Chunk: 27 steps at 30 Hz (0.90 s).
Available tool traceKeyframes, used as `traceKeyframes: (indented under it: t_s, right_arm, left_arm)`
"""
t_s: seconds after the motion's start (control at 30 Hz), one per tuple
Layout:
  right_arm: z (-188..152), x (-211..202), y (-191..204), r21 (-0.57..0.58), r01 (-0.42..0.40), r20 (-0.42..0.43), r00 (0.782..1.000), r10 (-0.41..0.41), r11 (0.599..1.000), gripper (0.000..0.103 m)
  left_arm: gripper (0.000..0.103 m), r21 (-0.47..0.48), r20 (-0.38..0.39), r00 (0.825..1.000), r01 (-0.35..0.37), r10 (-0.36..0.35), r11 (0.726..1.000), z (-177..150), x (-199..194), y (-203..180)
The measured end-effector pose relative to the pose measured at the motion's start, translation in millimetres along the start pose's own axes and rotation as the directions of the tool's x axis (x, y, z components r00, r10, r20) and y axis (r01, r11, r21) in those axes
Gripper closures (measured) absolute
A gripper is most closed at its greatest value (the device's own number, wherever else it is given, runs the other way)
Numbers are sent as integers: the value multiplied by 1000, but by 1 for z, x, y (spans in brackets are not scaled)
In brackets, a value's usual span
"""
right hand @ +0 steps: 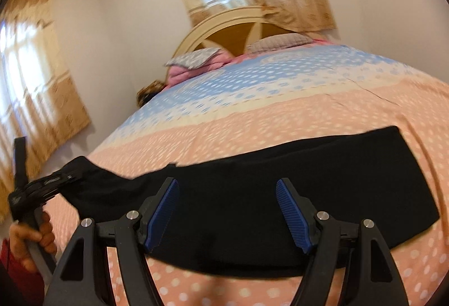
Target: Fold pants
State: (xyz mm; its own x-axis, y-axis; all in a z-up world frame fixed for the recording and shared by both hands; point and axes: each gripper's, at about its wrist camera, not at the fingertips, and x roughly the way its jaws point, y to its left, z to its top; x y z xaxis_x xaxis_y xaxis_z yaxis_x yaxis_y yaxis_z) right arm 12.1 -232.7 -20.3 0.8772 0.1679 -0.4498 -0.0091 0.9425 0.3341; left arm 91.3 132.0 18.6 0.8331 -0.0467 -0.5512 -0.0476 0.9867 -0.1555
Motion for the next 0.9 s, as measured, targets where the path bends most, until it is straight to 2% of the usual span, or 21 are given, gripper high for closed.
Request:
traceKeyframes:
  t_s: [0.1, 0.17, 0.27, 0.3, 0.37, 0.43, 0.5, 0.57, 0.63, 0.7, 0.77, 0.8, 0.83, 0.87, 0.9]
  right_arm:
    - [7, -6, -23, 75, 13, 4, 1000, -13, 997, 30]
    - [12, -10, -38, 121, 8, 5, 1000, -9, 993, 30]
    - [17, -17, -57, 190, -6, 1, 1000, 6, 982, 29]
    - [18, -18, -61, 204, -12, 2, 1000, 12, 979, 29]
    - [19, -22, -69, 227, -31, 4, 1000, 31, 973, 29]
    - [20, -23, -74, 239, -68, -3, 998, 70, 969, 29]
    - [21, -22, -76, 257, -121, -13, 992, 128, 959, 29]
    - [21, -19, -76, 280, -194, -34, 977, 212, 940, 29]
    - [20, -11, -75, 306, -260, -64, 954, 292, 916, 29]
    - [20, -1, -74, 345, -294, -94, 934, 344, 891, 29]
    - [19, 7, -73, 369, -304, -115, 923, 368, 878, 29]
    - [19, 10, -74, 384, -313, -120, 916, 382, 869, 29]
    - [18, 14, -75, 403, -326, -124, 906, 404, 855, 29]
    - [16, 17, -76, 418, -330, -131, 900, 416, 846, 29]
    - [15, 19, -77, 429, -328, -138, 897, 419, 842, 29]
  left_arm:
    - [77, 96, 35, 995, 85, -89, 992, 3, -15, -44]
    - [77, 158, 34, 985, 161, -168, 974, 0, -21, -77]
    - [77, 226, -15, 958, 282, -286, 932, -15, -23, -121]
    - [77, 262, -41, 945, 324, -324, 909, -27, -22, -142]
    - [77, 307, -71, 930, 364, -361, 879, -43, -22, -164]
    - [77, 369, -105, 920, 388, -377, 844, -65, -19, -185]
    - [77, 425, -115, 931, 361, -346, 830, -84, -15, -197]
    - [76, 474, -114, 943, 329, -314, 816, -99, -10, -203]
    - [74, 493, -116, 943, 328, -312, 806, -105, -9, -200]
    - [66, 520, -116, 939, 335, -324, 785, -105, -11, -199]
    - [47, 540, -128, 928, 361, -350, 760, -102, -17, -201]
    - [38, 544, -141, 915, 390, -378, 742, -101, -21, -198]
    - [23, 543, -153, 900, 422, -408, 726, -100, -26, -195]
    - [16, 538, -153, 884, 450, -442, 713, -96, -31, -187]
    - [15, 538, -151, 877, 460, -456, 706, -95, -35, -183]
